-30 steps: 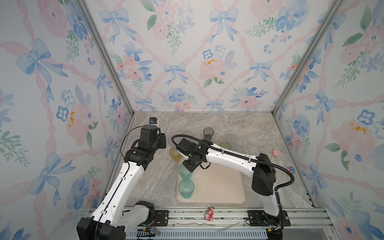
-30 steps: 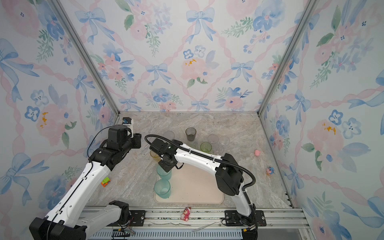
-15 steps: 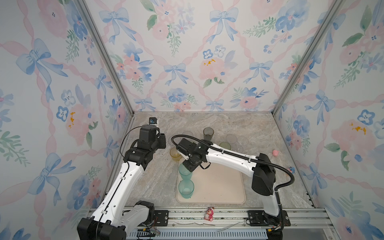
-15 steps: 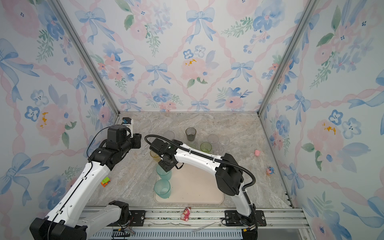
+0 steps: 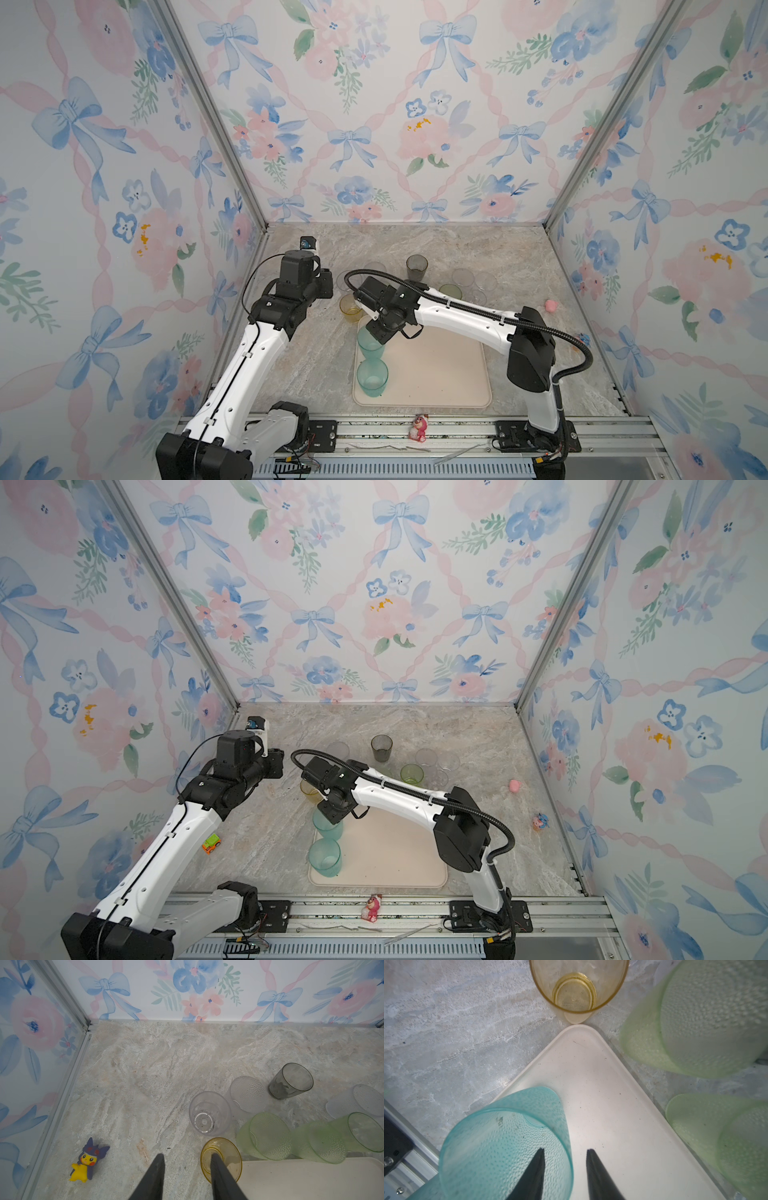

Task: Place the glasses into the tray
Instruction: 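Move the right gripper back over the cup cluster toward the clear cups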

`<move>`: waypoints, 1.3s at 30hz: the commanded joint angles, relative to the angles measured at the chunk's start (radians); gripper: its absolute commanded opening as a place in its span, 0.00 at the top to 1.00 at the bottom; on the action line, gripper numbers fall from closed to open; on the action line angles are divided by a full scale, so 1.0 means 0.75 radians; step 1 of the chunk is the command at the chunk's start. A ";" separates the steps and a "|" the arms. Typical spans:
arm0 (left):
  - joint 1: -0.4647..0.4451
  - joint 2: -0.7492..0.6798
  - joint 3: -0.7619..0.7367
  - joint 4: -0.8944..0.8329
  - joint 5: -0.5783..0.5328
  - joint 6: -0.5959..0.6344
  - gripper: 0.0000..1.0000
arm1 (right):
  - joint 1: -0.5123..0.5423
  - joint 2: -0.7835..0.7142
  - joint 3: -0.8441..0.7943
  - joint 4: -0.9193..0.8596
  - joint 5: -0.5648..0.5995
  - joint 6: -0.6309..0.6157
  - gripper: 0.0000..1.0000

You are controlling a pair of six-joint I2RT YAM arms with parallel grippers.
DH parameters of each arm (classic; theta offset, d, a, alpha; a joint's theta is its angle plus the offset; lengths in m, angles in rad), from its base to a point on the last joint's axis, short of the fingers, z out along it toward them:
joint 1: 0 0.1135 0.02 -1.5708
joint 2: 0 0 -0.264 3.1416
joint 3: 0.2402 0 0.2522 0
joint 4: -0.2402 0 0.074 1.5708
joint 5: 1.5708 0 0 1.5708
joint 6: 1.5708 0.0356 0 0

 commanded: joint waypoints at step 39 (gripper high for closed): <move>0.057 0.173 -0.016 0.047 0.097 0.018 0.71 | -0.359 0.232 0.478 -0.080 -0.007 -0.050 0.68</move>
